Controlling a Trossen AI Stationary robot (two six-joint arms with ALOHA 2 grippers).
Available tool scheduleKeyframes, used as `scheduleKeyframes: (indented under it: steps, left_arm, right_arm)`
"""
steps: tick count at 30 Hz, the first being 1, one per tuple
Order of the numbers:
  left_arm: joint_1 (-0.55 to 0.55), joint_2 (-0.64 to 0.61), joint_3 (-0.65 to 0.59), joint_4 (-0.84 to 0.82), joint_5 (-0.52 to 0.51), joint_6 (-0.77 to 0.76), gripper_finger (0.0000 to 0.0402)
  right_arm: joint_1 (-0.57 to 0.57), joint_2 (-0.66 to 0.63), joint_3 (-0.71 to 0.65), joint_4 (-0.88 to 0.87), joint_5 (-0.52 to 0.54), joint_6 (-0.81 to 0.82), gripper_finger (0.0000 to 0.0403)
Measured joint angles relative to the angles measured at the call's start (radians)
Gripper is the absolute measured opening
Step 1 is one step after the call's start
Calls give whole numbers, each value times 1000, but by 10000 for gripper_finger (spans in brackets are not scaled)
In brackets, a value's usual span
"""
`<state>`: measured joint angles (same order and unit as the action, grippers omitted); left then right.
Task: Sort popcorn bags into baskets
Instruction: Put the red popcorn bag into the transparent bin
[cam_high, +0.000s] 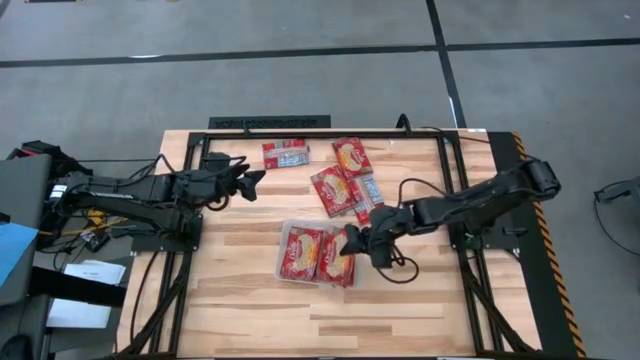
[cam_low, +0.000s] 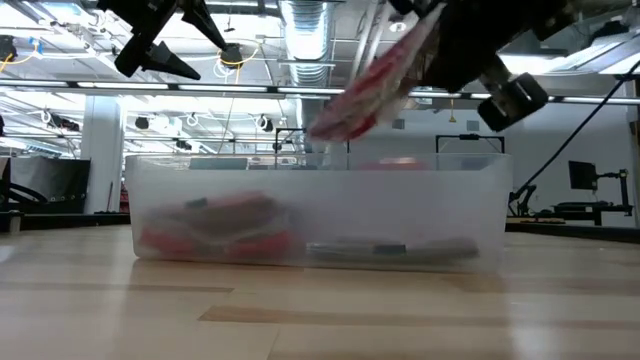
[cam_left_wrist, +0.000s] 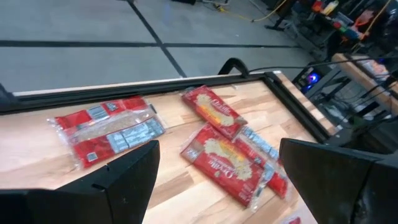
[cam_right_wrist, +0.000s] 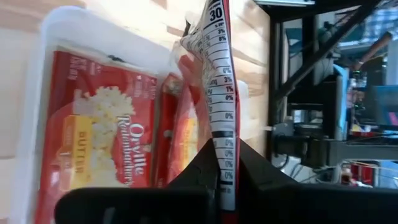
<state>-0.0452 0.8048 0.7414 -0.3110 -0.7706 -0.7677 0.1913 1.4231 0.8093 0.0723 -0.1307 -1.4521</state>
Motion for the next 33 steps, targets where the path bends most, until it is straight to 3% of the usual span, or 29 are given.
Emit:
scheduleKeyframes:
  steps: [11, 33]
  left_arm:
    - [0, 0, 0, -23, -14, 0, 320]
    - [0, 0, 0, -23, -19, -3, 320]
  right_arm:
    - [-59, 89, 1, 28, -26, 4, 50]
    - [-76, 89, 1, -23, -52, 109, 62]
